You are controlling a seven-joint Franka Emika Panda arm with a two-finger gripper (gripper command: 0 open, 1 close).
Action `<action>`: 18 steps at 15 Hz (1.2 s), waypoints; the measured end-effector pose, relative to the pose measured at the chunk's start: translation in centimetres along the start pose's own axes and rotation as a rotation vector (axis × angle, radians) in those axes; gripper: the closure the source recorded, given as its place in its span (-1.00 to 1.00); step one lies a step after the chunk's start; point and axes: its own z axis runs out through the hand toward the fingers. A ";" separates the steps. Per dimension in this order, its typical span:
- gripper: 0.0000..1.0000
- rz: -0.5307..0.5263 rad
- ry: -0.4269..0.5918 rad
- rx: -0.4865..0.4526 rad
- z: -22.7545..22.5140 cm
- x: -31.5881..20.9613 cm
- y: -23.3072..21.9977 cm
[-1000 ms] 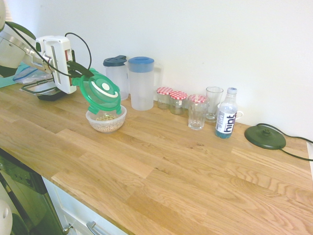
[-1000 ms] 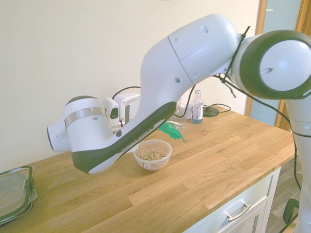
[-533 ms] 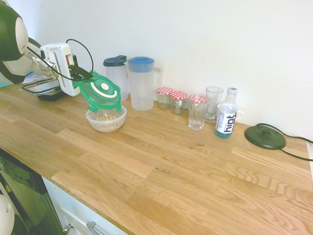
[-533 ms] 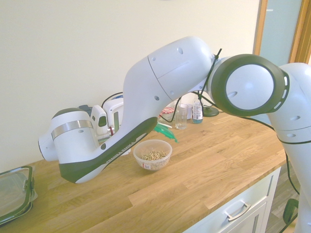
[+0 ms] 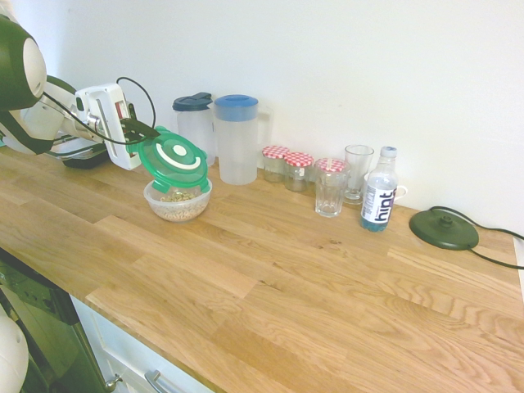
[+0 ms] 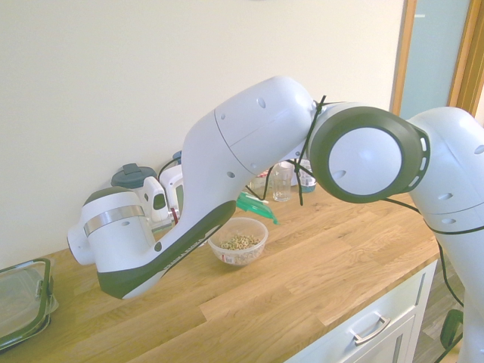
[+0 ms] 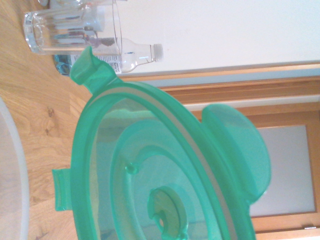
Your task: Cover the lid of food container
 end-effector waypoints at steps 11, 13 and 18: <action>1.00 -0.021 0.040 0.004 -1.1 -1.7 -2.3; 1.00 -0.035 0.046 0.001 -1.3 -2.5 -2.8; 1.00 -0.045 0.052 0.003 -1.6 -3.1 -3.1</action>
